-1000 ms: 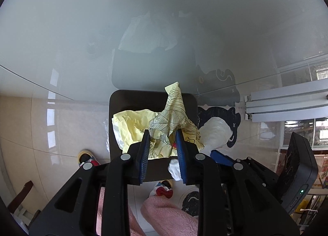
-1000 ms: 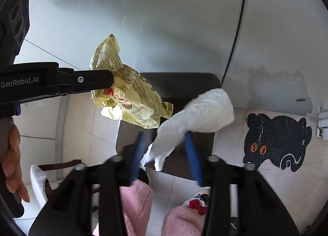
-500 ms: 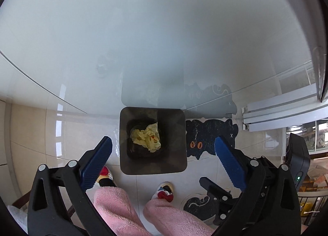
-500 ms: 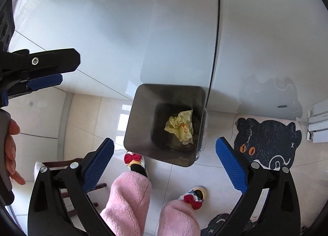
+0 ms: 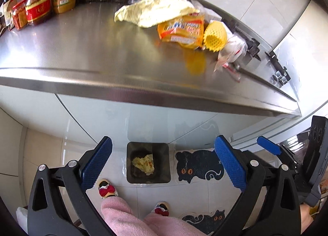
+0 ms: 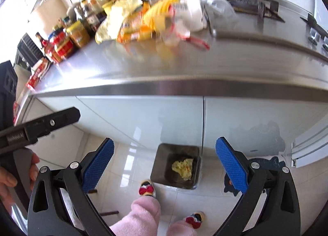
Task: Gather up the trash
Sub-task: 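Raise both tools back up toward the counter trash, then grasp the yellow paper bag with the left tool while the right tool grasps the clear bag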
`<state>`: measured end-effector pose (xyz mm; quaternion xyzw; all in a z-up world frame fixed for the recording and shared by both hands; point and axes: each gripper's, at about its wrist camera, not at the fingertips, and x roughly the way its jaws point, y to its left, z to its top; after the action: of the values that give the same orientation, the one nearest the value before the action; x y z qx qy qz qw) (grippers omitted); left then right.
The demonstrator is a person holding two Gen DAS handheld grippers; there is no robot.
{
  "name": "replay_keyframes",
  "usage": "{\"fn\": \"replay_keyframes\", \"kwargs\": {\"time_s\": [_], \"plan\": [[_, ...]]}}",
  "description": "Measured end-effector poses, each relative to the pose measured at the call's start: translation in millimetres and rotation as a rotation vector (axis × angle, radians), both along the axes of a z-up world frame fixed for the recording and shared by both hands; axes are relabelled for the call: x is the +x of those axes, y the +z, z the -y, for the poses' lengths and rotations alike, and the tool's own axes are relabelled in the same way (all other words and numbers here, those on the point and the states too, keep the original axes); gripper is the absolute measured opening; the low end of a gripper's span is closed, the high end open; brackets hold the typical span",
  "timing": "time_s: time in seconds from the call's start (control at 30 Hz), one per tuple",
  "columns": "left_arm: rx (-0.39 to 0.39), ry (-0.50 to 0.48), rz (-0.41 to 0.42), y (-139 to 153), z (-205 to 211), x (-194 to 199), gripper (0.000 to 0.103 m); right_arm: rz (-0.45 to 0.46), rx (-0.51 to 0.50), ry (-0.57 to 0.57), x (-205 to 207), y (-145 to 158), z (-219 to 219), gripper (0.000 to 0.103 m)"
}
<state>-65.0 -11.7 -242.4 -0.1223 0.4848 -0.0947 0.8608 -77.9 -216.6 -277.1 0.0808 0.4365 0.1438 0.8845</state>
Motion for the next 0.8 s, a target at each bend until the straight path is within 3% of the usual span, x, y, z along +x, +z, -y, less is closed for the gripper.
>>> {"fn": "replay_keyframes", "kwargs": {"time_s": [0.13,0.33,0.43,0.57,0.8], "plan": [[0.000,-0.004,0.068,39,-12,4,0.095,0.077,0.013,-0.023,7,44,6,0.100],[0.016,0.004,0.126,69,-29,26,0.095,0.150,0.020,-0.098,30,77,11,0.100],[0.029,-0.008,0.134,81,-38,44,0.095,0.130,0.001,-0.128,44,84,15,0.100],[0.062,-0.024,0.154,86,-44,69,0.095,0.126,0.060,-0.160,65,89,20,0.100],[0.046,-0.051,0.187,90,-51,121,0.095,0.125,0.035,-0.189,106,91,15,0.100]]}}
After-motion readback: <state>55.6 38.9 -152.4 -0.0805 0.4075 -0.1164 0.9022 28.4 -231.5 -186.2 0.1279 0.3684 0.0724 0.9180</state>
